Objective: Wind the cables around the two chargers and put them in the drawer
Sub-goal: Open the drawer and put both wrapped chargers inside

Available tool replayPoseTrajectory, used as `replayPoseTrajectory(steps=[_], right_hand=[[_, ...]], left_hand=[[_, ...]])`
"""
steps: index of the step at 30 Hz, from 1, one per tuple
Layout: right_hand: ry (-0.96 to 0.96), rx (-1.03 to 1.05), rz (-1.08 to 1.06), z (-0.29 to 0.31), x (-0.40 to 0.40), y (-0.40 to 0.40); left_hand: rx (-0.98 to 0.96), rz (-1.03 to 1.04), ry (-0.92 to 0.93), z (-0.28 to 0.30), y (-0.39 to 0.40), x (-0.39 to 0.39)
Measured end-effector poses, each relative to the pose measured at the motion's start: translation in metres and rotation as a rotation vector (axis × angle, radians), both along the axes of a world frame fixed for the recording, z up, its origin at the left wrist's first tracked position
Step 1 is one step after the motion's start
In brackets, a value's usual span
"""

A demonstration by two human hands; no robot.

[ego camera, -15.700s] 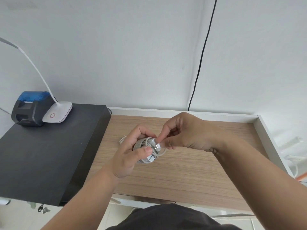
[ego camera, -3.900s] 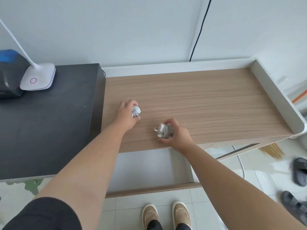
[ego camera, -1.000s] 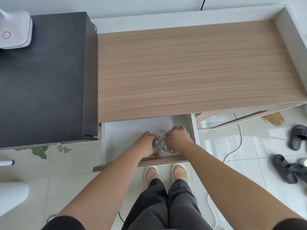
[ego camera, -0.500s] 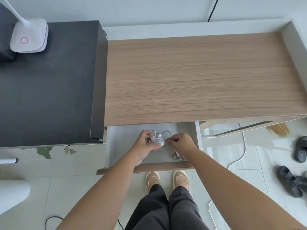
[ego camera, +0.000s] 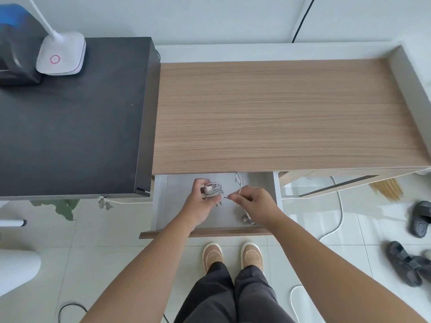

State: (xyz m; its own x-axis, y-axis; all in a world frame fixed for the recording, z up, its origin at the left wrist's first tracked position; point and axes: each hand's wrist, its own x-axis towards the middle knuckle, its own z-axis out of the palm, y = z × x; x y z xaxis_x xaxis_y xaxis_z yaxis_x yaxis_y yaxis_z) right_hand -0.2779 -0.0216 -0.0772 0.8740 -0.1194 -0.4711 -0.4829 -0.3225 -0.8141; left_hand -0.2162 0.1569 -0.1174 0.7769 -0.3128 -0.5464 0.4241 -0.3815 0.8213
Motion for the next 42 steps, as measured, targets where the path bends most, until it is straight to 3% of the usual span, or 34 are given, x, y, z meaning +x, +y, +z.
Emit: replayPoseTrajectory(steps=[7,11,19,22,31,39,42], right_hand=[[0.001,0.071,0.066,0.017,0.011,-0.006],[0.069,0.111,0.233,0.025,0.017,-0.012],[-0.120,0.310,-0.031,0.030,0.022,-0.008],[-0.134,0.326,-0.095,0.030,0.027,-0.012],[-0.104,0.335,0.034,0.030,0.047,0.001],[-0.004,0.725,-0.431,0.001,0.032,0.012],[-0.030,0.725,-0.509,-0.003,0.019,0.024]], left_hand=[[-0.065,0.027,-0.098,0.016,-0.003,-0.009],[-0.217,0.335,0.076,0.020,-0.003,-0.009],[-0.155,-0.039,0.036,0.023,0.008,-0.016],[-0.212,-0.083,0.094,0.022,0.014,-0.021],[-0.254,-0.282,0.166,0.045,0.011,-0.025],[-0.527,-0.002,0.238,0.059,0.009,-0.022],[-0.634,0.200,0.291,0.059,0.005,-0.024]])
